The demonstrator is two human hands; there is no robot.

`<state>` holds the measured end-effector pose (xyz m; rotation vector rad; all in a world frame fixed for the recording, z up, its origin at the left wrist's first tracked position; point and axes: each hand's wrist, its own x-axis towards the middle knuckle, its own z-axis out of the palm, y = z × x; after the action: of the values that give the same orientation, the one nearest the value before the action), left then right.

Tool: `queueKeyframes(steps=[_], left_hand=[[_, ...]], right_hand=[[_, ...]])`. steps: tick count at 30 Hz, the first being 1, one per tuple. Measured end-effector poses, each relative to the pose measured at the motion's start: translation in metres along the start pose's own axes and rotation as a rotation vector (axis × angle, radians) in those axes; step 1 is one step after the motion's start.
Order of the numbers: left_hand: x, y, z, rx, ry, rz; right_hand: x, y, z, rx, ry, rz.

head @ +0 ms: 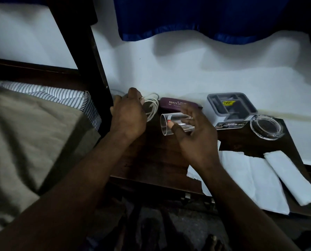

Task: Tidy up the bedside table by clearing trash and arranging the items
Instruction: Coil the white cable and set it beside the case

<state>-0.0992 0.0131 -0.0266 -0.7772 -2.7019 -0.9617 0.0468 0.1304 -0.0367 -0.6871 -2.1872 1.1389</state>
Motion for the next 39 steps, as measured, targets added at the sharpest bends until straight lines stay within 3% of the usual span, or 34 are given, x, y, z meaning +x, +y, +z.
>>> queueKeyframes(steps=[3,8,11,16,21,25,28,30,35,39], left_hand=[[-0.01,0.008,-0.01,-0.163,0.023,0.039],[-0.023,0.023,-0.012,-0.478,-0.11,0.01],[-0.025,0.027,-0.008,-0.539,-0.129,0.006],[-0.025,0.031,-0.003,-0.467,-0.115,0.039],[-0.027,0.034,0.002,-0.331,-0.081,0.059],[-0.028,0.035,0.004,-0.08,-0.028,0.224],[-0.026,0.039,0.002,-0.091,0.008,0.233],[-0.027,0.043,0.0,-0.178,-0.009,0.211],[-0.023,0.041,0.0,-0.264,-0.021,0.123],[-0.018,0.035,0.007,-0.334,-0.033,0.031]], right_hand=[[0.0,0.001,-0.005,-0.024,0.004,-0.047],[0.002,0.0,-0.007,0.111,-0.08,-0.008],[0.006,0.005,-0.006,0.151,-0.061,0.012],[0.013,0.006,-0.005,0.257,-0.06,0.096],[0.011,-0.002,-0.004,0.743,-0.085,0.274],[0.009,-0.009,-0.007,1.008,-0.134,0.416],[0.012,-0.01,-0.009,1.158,-0.214,0.485],[0.013,-0.01,-0.009,1.086,-0.235,0.436],[0.011,-0.001,-0.001,0.483,-0.06,0.238],[0.012,0.005,0.001,0.369,0.0,0.247]])
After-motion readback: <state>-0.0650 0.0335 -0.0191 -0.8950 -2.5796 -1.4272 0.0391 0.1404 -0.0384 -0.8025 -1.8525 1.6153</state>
